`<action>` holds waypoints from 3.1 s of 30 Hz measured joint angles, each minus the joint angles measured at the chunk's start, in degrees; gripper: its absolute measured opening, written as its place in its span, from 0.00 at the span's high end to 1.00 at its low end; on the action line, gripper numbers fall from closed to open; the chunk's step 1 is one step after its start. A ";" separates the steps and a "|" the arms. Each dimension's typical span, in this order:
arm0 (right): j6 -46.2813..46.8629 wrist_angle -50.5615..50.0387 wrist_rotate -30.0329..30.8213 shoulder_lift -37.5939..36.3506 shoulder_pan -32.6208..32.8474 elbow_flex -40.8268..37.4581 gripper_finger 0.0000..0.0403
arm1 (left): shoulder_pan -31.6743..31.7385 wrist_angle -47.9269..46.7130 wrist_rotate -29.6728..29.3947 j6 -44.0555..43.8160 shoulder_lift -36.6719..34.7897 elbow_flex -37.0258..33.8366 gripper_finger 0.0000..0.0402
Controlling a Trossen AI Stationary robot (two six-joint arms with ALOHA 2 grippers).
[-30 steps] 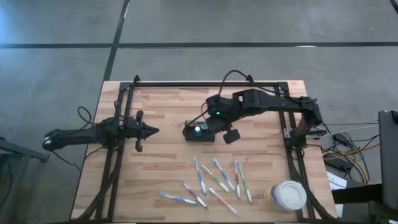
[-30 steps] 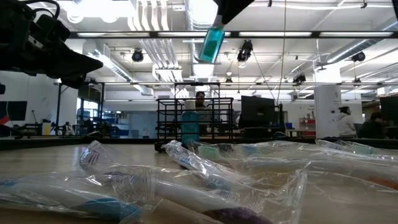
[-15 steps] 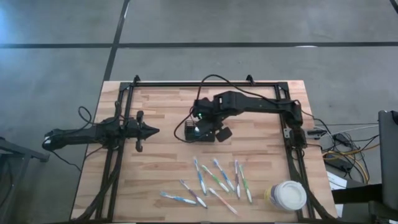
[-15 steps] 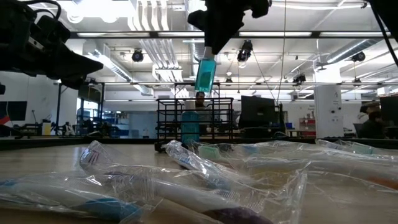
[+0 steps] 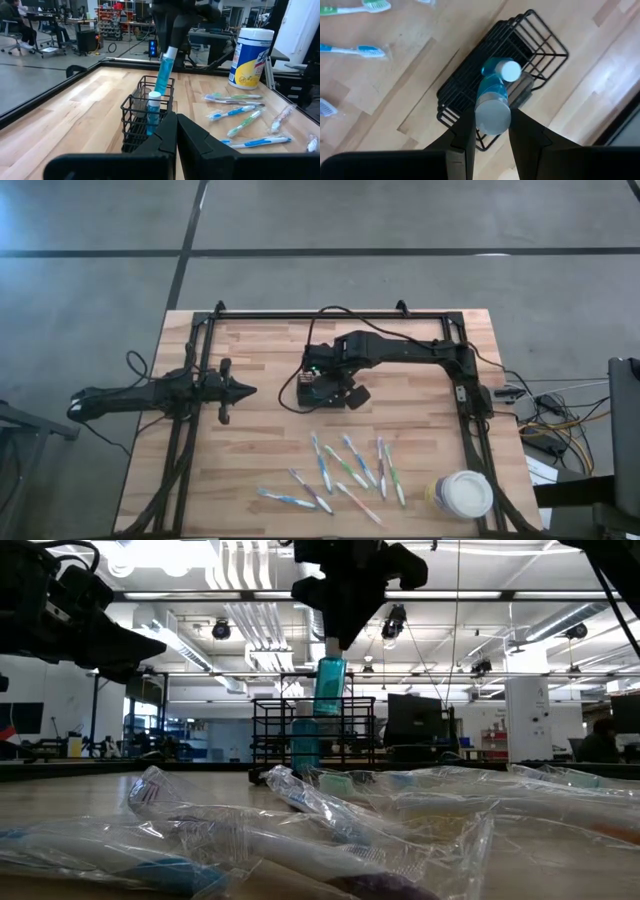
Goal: Pick & Place toothbrushing station
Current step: Put the blue mouthwash into the black wire organizer, then adjust the black wire organizer
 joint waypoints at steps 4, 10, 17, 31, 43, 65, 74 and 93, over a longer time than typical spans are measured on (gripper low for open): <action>-0.04 0.13 -0.09 1.03 -0.02 -0.15 0.79 | 0.01 0.00 -0.02 0.67 0.11 0.00 0.98; -1.46 0.13 -0.14 2.04 -0.18 -0.04 0.79 | 0.00 0.00 -0.02 0.66 0.28 0.00 0.98; -2.10 0.37 -1.19 3.99 -0.81 0.01 0.79 | 0.01 0.00 -0.04 0.64 0.30 0.00 0.98; -3.34 0.80 -4.09 8.08 -1.43 -0.18 0.79 | 0.02 0.00 -0.11 0.73 1.01 0.00 0.98; -3.21 1.47 -4.25 9.59 -2.08 0.03 0.74 | 0.01 -0.01 -0.12 1.08 1.93 0.00 0.98; 1.13 0.30 -3.90 5.25 -2.14 1.32 0.61 | 0.00 -0.02 -0.11 1.23 2.20 0.00 0.98; 11.74 4.44 -8.69 -8.54 -2.71 2.71 0.65 | 0.01 0.02 -0.28 1.18 2.31 0.00 0.98; 45.16 59.73 -8.20 -40.43 -9.25 -56.40 0.98 | -3.14 1.53 2.52 -5.40 9.92 0.00 0.99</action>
